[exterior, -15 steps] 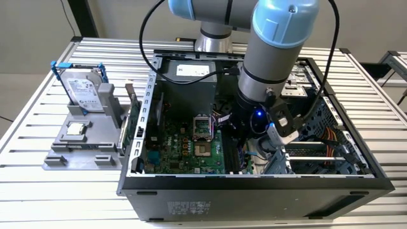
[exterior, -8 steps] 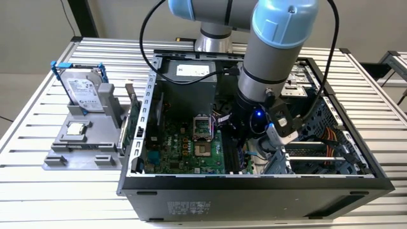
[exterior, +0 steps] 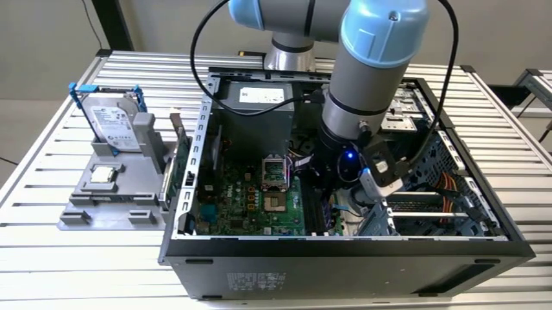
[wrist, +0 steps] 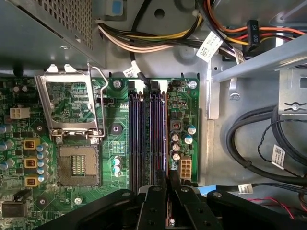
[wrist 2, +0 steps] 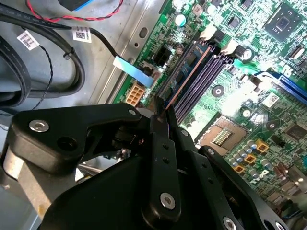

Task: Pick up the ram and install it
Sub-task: 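Insert the ram into the slot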

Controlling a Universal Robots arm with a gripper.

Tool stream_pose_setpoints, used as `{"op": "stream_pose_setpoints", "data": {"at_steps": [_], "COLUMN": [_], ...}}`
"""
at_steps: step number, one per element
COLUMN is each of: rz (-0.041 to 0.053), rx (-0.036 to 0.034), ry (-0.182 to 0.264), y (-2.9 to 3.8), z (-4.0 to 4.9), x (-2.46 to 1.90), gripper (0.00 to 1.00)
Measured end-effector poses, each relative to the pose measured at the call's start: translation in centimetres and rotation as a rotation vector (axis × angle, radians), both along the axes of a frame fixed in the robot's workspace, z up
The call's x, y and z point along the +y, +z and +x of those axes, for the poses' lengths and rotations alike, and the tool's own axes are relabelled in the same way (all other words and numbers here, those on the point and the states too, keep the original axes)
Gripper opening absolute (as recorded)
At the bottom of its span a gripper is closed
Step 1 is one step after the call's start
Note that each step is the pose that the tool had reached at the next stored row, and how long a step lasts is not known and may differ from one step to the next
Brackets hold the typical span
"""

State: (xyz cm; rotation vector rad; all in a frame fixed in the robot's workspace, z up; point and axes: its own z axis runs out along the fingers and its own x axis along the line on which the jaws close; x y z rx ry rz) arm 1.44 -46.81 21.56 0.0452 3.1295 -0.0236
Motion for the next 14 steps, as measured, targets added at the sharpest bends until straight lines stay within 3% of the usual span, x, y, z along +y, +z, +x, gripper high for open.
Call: {"op": "stream_pose_setpoints", "data": {"at_steps": [14], "rz": [-0.0012], "rx": [0.0000], "ry": [-0.004], "y": [-0.06], "z": [0.00], "x": [0.01], "gripper": [0.00]}}
